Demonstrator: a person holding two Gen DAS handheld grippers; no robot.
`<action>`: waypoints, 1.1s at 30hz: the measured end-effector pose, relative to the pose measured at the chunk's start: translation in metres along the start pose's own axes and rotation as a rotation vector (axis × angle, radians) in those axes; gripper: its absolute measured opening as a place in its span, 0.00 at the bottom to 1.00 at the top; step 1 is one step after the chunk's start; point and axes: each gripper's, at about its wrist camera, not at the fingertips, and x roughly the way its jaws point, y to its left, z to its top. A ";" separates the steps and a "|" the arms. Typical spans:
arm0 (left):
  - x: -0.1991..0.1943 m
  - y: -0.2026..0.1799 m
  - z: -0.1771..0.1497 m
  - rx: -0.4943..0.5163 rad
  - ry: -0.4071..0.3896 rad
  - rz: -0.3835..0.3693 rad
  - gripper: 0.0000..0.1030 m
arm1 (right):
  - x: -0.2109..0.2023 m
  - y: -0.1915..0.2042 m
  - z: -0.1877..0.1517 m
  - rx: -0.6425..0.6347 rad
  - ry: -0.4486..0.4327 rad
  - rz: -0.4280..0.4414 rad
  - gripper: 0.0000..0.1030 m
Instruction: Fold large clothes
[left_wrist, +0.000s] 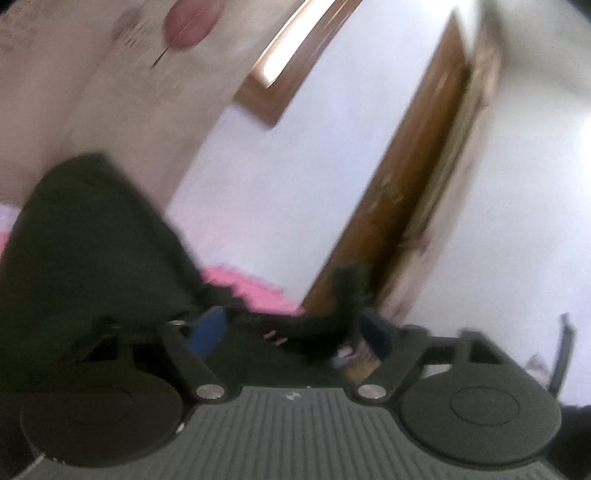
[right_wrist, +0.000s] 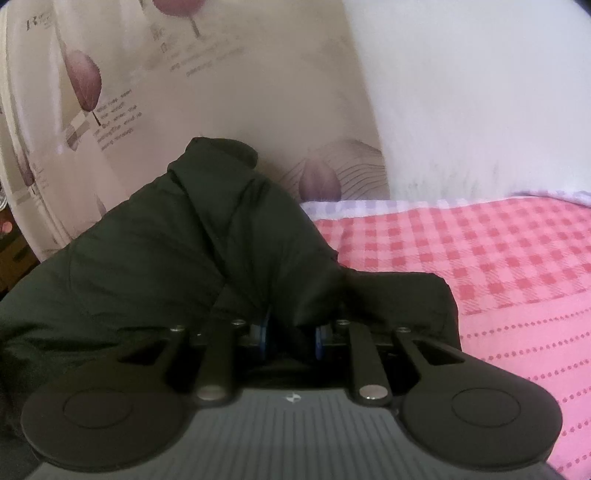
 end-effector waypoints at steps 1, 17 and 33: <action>0.006 0.003 -0.002 -0.012 0.025 0.018 0.60 | 0.001 -0.001 -0.001 0.003 0.002 0.006 0.18; 0.015 0.017 -0.014 -0.047 0.098 0.135 0.51 | -0.111 0.012 0.008 0.004 -0.205 -0.101 0.25; 0.036 -0.001 -0.003 -0.013 0.137 0.199 0.51 | -0.125 0.064 -0.068 -0.183 -0.024 -0.170 0.35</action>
